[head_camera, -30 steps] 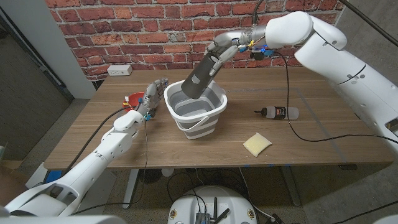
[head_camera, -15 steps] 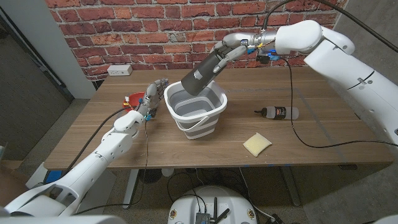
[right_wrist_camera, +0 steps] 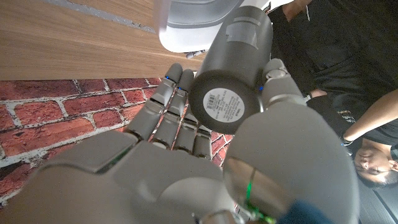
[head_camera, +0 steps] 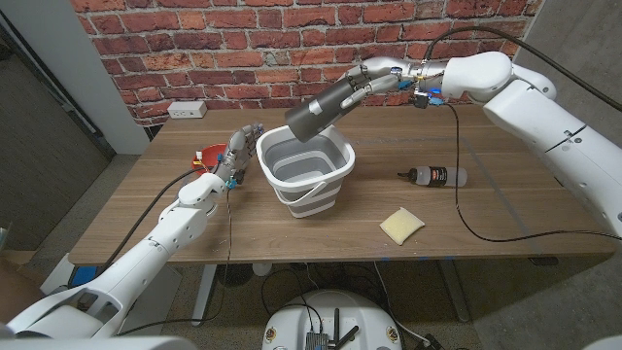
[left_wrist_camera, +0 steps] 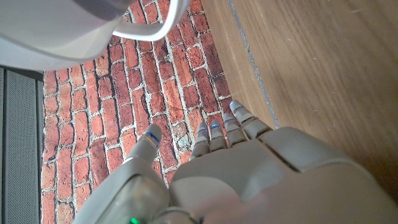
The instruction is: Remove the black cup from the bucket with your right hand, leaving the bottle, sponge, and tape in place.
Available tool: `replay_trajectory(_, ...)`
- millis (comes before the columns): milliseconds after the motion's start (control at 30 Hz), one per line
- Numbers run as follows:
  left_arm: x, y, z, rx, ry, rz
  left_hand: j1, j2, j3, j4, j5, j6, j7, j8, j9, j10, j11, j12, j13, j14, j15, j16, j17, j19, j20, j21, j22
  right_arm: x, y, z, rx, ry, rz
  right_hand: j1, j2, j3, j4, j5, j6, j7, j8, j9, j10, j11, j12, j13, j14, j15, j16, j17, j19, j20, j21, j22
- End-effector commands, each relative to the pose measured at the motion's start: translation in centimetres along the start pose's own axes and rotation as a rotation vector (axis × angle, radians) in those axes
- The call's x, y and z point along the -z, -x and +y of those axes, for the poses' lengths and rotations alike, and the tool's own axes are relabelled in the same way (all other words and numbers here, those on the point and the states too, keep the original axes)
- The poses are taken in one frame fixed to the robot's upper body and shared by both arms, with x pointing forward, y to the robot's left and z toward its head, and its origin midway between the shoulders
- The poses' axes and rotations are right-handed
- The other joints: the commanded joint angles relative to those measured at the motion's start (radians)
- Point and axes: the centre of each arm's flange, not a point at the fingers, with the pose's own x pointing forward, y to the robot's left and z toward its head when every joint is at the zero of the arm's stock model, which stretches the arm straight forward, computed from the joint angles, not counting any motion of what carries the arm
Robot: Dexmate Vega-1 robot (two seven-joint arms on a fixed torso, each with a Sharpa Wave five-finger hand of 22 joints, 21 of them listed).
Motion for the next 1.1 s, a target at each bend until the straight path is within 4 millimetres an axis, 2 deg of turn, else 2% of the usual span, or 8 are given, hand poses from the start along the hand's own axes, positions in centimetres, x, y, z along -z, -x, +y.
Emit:
replay_trajectory(33, -0.1, -0.1, -0.1, 0.005, 0.0, 0.003, -0.009, 0.05, 0.006, 0.0, 0.0, 0.001, -0.004, 0.002, 0.004, 0.0, 0.004, -0.002, 0.002, 0.003, 0.0, 0.001, 0.002, 0.01, -0.046, -0.002, 0.003, 3.3, 1.3, -0.1, 0.058, -0.124, -0.03, 0.026, 0.038, -0.001, 0.005, 0.007, 0.05, -0.045, 0.028, 0.006, 0.06, -0.053, 0.008, 0.004, 0.007, -0.12, 0.007, 0.005, 0.009, -0.021, 0.002, 0.001)
replay_trajectory(500, -0.6, -0.4, -0.4, 0.013, 0.005, -0.001, -0.009, 0.05, 0.007, 0.0, 0.0, 0.001, -0.004, 0.002, 0.004, 0.001, 0.005, -0.002, 0.002, 0.003, 0.001, 0.001, 0.002, 0.011, -0.044, -0.004, 0.003, 6.7, 3.4, 0.1, 0.144, -0.257, -0.063, 0.026, 0.04, -0.004, 0.006, 0.01, 0.054, -0.045, 0.029, 0.006, 0.062, -0.052, 0.007, 0.006, 0.008, -0.12, 0.009, 0.008, 0.008, -0.021, 0.002, 0.001)
replay_trajectory(900, -1.5, -0.7, -1.2, -0.015, 0.008, -0.025, -0.009, 0.049, 0.008, 0.0, 0.0, 0.003, -0.004, 0.002, 0.004, 0.001, 0.005, -0.002, 0.002, 0.003, 0.0, 0.001, 0.002, 0.012, -0.045, -0.006, 0.003, 9.3, 6.3, 0.1, 0.204, -0.326, -0.044, 0.027, 0.043, -0.005, 0.006, 0.014, 0.057, -0.045, 0.029, 0.006, 0.064, -0.047, 0.005, 0.008, 0.006, -0.118, 0.008, 0.011, 0.006, -0.02, 0.002, 0.002)
replay_trajectory(1100, -1.9, -0.6, -0.7, -0.041, 0.004, -0.027, -0.009, 0.049, 0.008, -0.001, 0.0, 0.005, -0.002, 0.003, 0.004, 0.003, 0.004, -0.001, 0.002, 0.003, 0.0, 0.001, 0.001, 0.013, -0.045, -0.006, 0.003, 11.0, 7.6, -0.1, 0.233, -0.361, -0.029, 0.025, 0.044, -0.009, 0.007, 0.015, 0.058, -0.048, 0.029, 0.006, 0.064, -0.045, 0.004, 0.009, 0.006, -0.119, 0.011, 0.015, 0.003, -0.019, 0.001, 0.002)
